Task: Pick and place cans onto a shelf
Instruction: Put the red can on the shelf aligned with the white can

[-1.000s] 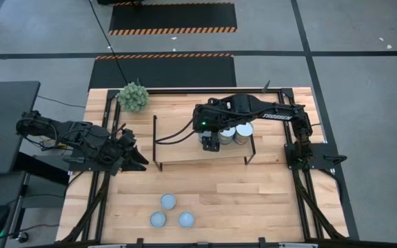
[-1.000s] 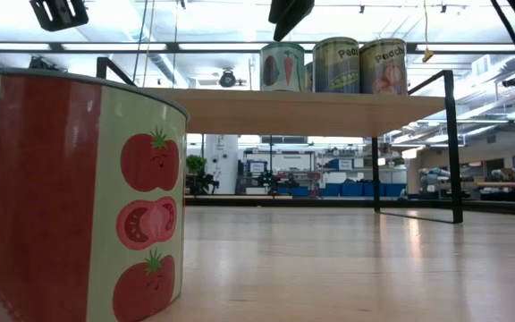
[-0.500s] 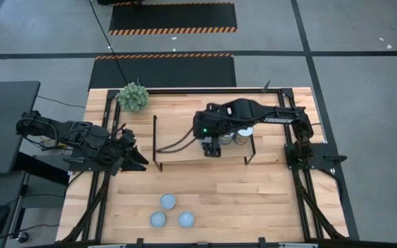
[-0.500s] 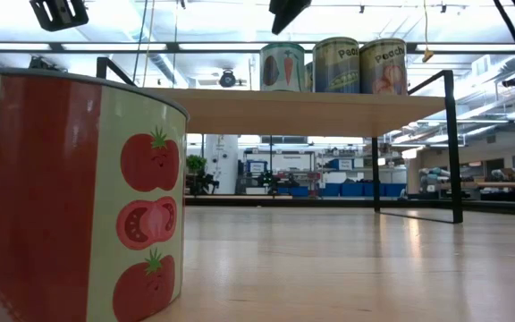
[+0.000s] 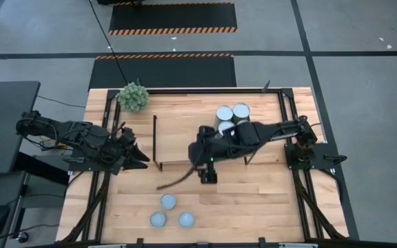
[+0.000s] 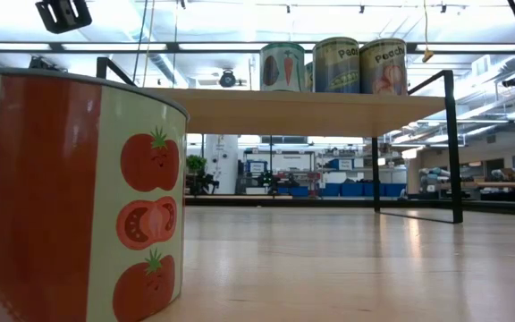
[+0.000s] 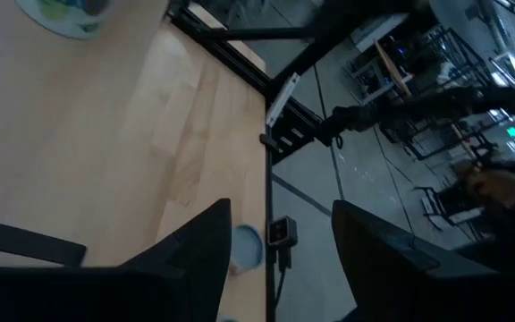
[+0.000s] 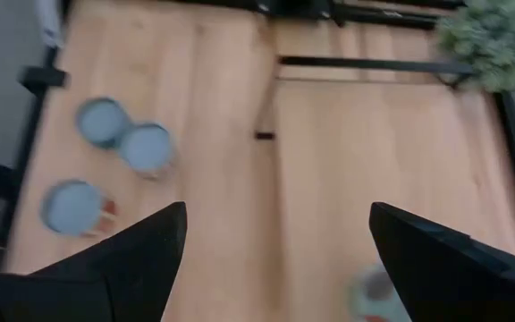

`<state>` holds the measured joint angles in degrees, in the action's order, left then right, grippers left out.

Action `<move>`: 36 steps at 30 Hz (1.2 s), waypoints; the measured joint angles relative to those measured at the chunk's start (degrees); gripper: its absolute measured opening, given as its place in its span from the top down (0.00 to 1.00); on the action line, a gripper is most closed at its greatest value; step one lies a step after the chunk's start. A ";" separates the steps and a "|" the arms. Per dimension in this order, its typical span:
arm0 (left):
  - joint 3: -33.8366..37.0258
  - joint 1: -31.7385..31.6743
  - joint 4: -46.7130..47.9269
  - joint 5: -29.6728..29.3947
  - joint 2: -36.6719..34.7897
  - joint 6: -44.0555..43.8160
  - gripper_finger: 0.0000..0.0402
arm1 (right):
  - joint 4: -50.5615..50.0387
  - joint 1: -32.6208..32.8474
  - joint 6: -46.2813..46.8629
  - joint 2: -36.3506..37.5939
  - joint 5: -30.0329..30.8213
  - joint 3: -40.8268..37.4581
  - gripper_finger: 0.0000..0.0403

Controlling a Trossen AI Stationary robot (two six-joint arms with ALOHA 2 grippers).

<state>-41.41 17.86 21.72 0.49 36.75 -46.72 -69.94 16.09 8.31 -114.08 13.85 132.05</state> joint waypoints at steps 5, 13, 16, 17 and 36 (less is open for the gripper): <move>0.00 -0.02 0.00 -4.24 -0.02 -0.28 0.50 | 5.34 4.65 3.52 -1.34 0.00 -0.34 0.11; 0.00 -0.01 0.07 -10.54 0.01 -3.27 0.50 | 23.07 11.03 4.79 -2.17 0.07 -7.39 0.11; 0.00 0.00 0.08 -12.18 0.00 -2.93 0.50 | 26.34 12.75 5.31 -2.20 0.57 -10.36 0.11; 0.00 0.00 0.08 -12.78 0.00 -2.32 0.50 | 27.22 13.20 6.01 -2.09 1.55 -11.80 0.11; 0.00 0.00 0.89 -14.20 0.00 4.37 0.50 | 49.53 15.34 4.43 -2.15 -0.48 -37.11 0.11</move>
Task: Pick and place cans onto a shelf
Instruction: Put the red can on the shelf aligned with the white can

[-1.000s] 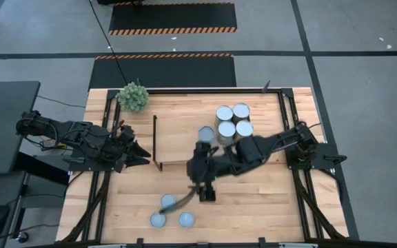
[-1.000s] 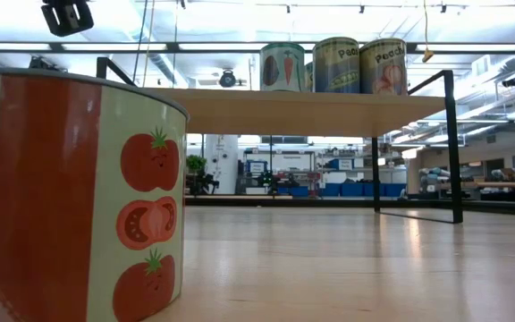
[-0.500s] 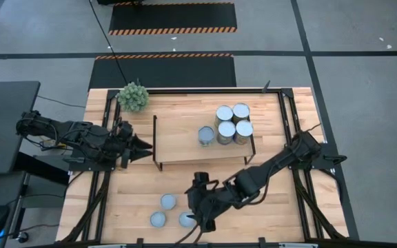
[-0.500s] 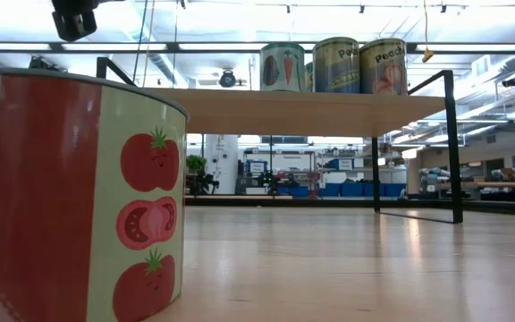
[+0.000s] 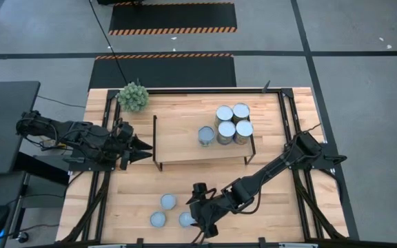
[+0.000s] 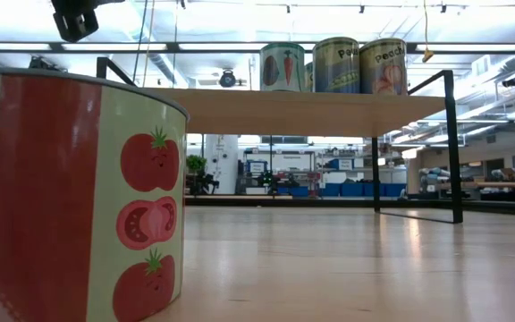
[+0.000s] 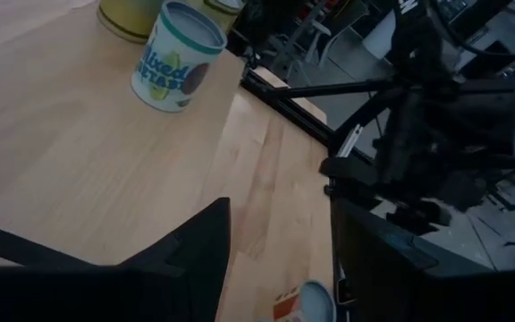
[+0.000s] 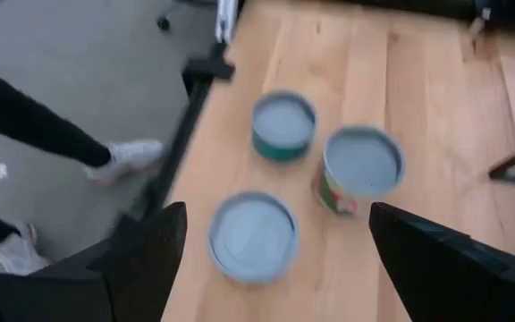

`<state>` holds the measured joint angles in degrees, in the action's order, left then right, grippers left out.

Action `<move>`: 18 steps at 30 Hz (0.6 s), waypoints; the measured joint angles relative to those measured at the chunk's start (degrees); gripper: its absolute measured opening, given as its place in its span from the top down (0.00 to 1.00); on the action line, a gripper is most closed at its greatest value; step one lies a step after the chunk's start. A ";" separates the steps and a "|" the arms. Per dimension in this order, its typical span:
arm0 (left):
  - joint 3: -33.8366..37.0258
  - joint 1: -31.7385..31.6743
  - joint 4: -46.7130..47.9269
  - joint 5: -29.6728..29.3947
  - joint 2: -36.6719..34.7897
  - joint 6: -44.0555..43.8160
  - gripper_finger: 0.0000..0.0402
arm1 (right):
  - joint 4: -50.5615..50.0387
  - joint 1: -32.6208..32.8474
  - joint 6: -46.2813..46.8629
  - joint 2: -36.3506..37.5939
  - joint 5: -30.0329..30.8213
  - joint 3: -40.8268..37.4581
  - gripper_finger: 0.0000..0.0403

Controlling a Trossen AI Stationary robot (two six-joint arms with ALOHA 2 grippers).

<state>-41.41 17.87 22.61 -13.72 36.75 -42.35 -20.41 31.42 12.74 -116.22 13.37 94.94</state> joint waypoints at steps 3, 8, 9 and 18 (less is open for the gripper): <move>0.00 0.00 0.06 0.00 0.00 0.00 0.50 | 3.19 -0.13 -1.62 0.00 0.02 -2.79 0.11; 0.00 0.00 0.07 0.00 0.00 -0.46 0.50 | 9.13 -0.16 -2.08 -0.04 -0.57 -8.14 0.11; 0.00 0.00 0.07 0.00 0.00 -0.46 0.50 | 9.37 -0.24 -1.21 -0.04 -0.61 -8.44 0.11; 0.00 0.00 0.08 0.00 0.00 -0.37 0.50 | 6.65 -0.60 -2.10 -0.55 3.22 0.41 0.12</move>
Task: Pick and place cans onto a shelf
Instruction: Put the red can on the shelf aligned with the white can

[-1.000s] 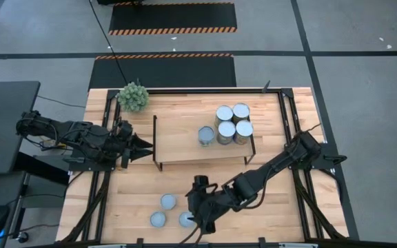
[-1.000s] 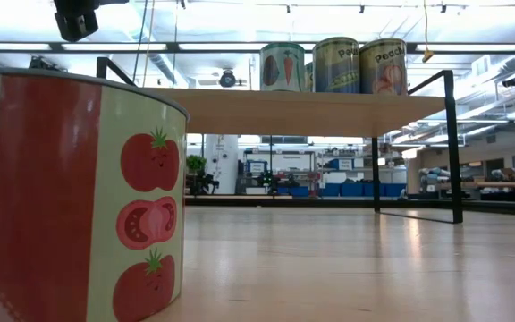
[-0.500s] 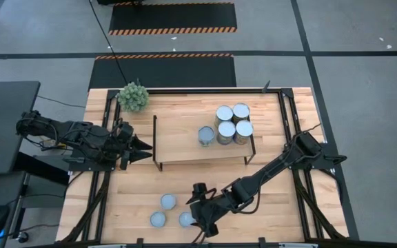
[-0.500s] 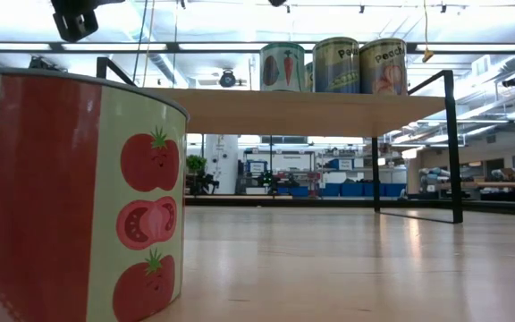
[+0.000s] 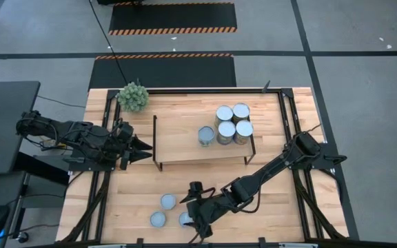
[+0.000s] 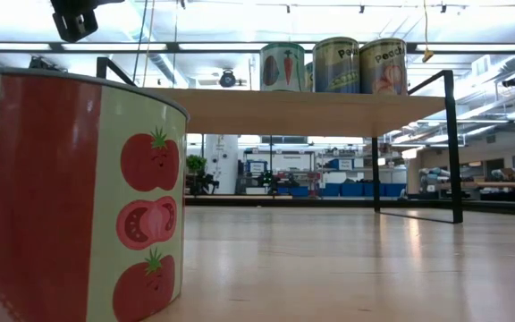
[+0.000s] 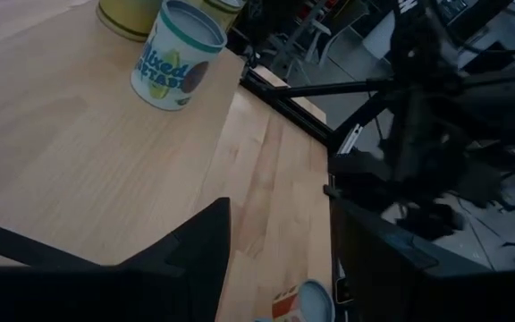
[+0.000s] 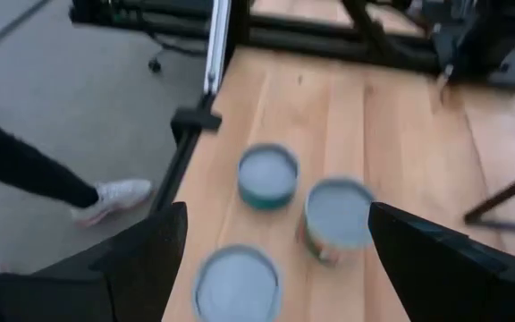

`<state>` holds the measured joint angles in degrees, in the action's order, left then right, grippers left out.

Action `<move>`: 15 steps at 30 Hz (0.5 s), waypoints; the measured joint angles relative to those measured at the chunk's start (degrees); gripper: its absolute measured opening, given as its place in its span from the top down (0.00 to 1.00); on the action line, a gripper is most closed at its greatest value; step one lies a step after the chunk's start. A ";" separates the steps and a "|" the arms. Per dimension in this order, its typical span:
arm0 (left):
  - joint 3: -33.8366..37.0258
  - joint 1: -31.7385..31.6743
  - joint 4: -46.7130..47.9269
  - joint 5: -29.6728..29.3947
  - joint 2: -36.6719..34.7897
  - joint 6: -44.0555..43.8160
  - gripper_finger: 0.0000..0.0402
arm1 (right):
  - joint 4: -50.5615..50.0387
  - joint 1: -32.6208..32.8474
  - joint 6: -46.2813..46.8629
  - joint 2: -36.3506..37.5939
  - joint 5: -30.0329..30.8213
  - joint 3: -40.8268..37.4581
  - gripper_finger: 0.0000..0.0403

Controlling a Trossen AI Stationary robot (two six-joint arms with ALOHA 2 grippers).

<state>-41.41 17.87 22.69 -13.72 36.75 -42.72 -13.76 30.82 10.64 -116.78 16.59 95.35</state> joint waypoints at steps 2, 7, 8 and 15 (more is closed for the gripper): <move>0.00 0.00 0.02 0.00 0.02 0.00 0.50 | -0.84 -0.28 -0.17 -2.02 -0.16 3.84 0.12; 0.00 0.00 0.41 0.00 0.00 0.04 0.50 | -7.08 -0.30 -0.63 -10.76 -1.10 15.57 0.12; 0.00 0.00 0.32 0.00 0.00 0.05 0.50 | -7.76 -0.30 -1.06 -12.23 -1.34 17.68 0.12; 0.02 0.00 0.44 0.02 0.00 0.04 0.50 | -16.27 -0.28 -1.67 -18.07 -3.81 26.80 0.12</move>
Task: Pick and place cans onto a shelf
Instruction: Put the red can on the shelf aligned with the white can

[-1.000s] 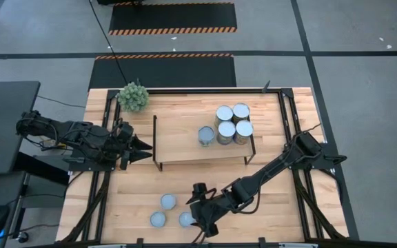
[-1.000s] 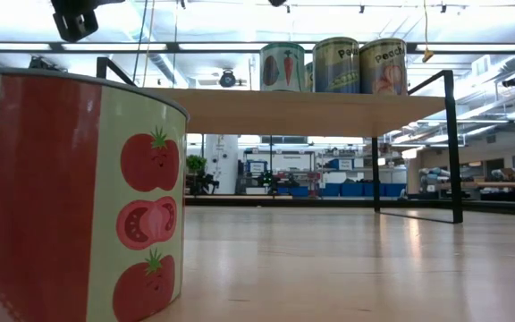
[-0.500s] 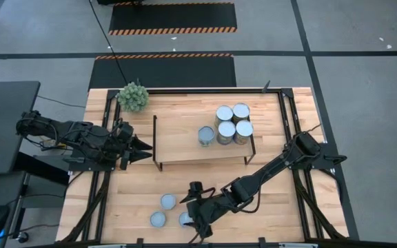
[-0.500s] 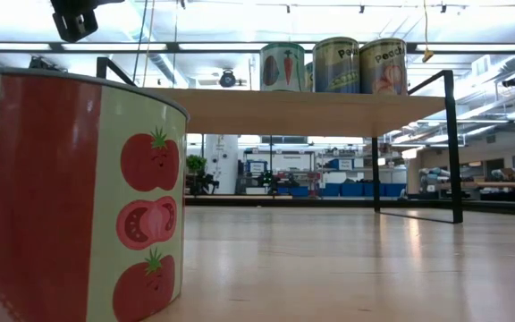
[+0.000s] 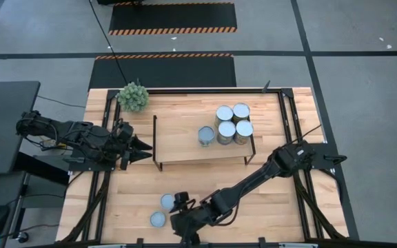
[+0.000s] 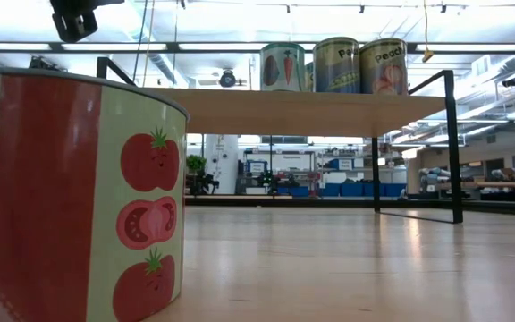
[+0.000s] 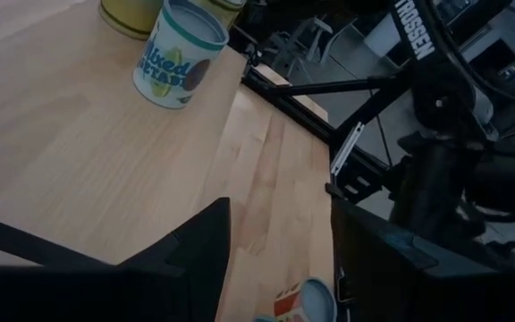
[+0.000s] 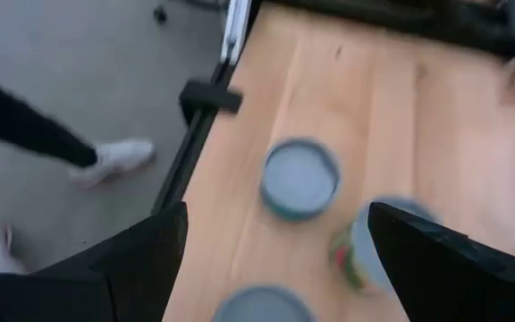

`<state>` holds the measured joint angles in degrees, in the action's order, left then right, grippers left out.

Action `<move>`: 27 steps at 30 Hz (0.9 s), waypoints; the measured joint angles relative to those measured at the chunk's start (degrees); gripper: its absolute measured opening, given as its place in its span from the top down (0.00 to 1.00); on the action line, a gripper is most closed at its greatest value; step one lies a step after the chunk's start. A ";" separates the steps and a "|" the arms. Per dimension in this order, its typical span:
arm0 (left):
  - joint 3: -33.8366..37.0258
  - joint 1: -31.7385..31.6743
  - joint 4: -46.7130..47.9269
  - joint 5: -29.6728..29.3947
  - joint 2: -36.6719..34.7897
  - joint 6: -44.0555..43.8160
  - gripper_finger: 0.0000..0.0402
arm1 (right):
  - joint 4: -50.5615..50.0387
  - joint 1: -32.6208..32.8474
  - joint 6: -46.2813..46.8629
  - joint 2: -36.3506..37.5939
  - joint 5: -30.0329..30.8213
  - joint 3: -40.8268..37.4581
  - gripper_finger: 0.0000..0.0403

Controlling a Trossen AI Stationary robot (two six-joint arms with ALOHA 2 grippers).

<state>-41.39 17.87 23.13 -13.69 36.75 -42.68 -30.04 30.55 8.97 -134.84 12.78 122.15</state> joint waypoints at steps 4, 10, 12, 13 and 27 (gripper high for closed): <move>0.00 0.00 0.39 0.00 0.00 0.00 0.50 | -2.98 0.09 -0.15 -0.88 -0.96 -0.15 0.12; 0.00 0.00 1.09 0.02 0.00 0.00 0.50 | -4.66 -0.31 -0.17 -1.18 -1.73 -3.84 0.12; 0.00 0.00 1.22 0.02 0.00 0.00 0.50 | -4.44 -0.36 -0.18 -1.18 -2.91 -4.87 0.12; 0.00 0.00 1.30 0.02 0.00 0.00 0.50 | -4.07 -0.37 -0.29 -1.15 -3.31 -5.53 0.12; 0.00 0.00 1.60 0.02 0.00 0.00 0.50 | 1.09 -0.31 -4.09 -1.10 -5.36 -12.74 0.12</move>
<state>-41.39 17.87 24.73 -13.67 36.75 -42.68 -28.95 30.24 4.88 -135.94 7.42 109.41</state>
